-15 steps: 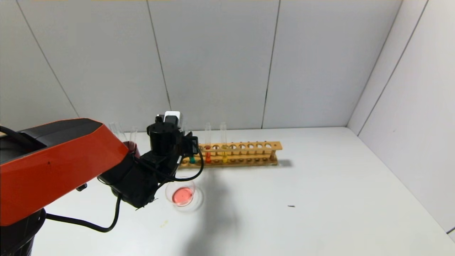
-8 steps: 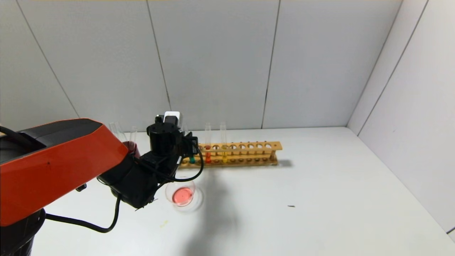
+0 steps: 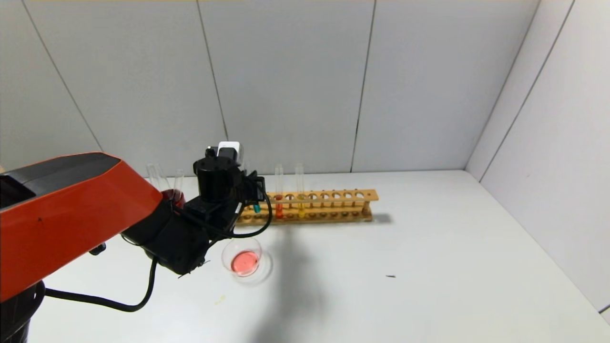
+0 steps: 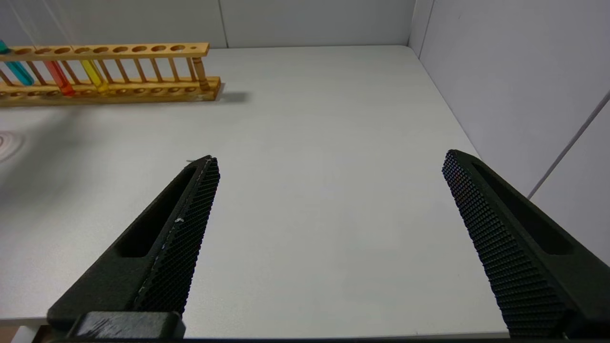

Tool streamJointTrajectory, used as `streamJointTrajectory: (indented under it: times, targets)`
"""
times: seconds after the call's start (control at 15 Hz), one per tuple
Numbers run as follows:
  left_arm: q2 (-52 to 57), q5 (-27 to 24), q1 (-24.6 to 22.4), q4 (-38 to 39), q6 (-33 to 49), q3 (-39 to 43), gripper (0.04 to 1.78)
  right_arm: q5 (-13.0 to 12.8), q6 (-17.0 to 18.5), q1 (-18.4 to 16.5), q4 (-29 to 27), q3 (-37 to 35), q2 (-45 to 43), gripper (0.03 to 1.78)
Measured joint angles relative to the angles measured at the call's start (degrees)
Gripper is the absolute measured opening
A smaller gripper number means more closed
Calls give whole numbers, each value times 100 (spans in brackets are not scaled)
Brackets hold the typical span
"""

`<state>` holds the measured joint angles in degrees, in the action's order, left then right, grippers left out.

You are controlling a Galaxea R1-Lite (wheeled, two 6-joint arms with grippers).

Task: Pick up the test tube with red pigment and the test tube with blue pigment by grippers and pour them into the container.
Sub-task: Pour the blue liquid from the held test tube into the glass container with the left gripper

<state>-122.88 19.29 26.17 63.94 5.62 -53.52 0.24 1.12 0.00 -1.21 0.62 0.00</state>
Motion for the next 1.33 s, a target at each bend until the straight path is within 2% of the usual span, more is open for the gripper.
streamJointTrajectory:
  times: [1.33]
  targets:
    - [616, -7, 39, -892, -384, -703, 30, -2, 2, 0, 0, 0, 0, 171]
